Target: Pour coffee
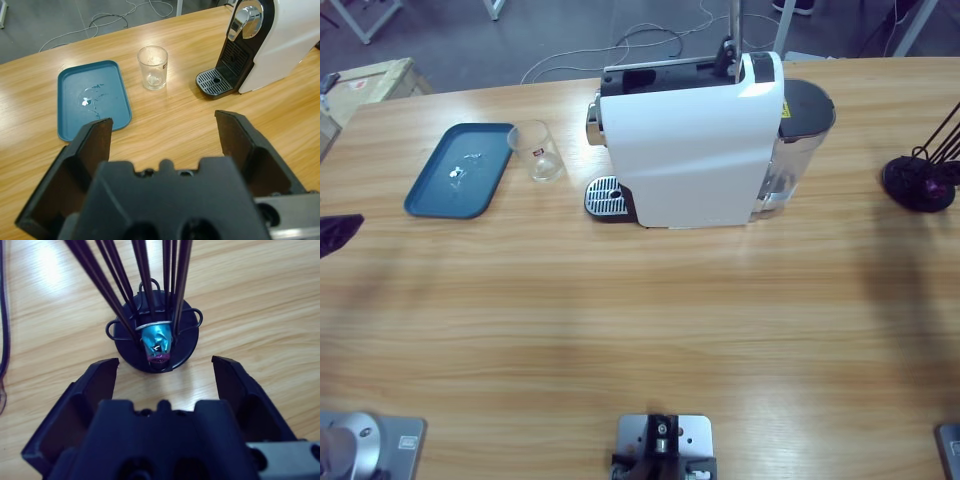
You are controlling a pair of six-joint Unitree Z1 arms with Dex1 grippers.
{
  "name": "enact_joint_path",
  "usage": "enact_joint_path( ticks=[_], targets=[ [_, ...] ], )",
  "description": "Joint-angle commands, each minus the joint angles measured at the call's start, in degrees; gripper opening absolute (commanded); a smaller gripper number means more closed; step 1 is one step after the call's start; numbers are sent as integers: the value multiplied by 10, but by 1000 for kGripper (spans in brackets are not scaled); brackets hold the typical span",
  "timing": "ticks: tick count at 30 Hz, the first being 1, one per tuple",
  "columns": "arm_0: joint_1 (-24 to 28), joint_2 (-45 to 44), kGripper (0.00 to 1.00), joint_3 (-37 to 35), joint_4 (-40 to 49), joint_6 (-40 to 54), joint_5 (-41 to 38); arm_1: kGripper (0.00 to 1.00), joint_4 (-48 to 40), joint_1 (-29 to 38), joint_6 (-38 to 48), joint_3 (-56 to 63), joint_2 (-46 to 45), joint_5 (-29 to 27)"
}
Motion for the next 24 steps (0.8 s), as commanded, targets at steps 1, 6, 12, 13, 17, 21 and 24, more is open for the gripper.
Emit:
enact_joint_path(
  ticks=[1,6,12,13,17,21,24],
  targets=[
    [-5,0,858,19,1,-6,-4,807,-33,-18,0,12,51,-5],
    [-5,2,858,19,1,-6,-4,804,-49,-19,-2,14,63,-6],
    [-5,2,858,18,1,-7,-4,544,-63,-19,-2,15,82,-4],
    [-5,2,858,19,1,-7,-4,537,-63,-19,-3,15,81,-4],
    [-5,3,858,18,1,-7,-4,291,-66,-19,-3,19,81,-5],
    [-5,5,858,18,1,-7,-4,168,-76,-19,-3,29,74,-7],
    [-5,7,858,17,1,-7,-4,42,-81,-19,-3,32,73,-10]
  ],
)
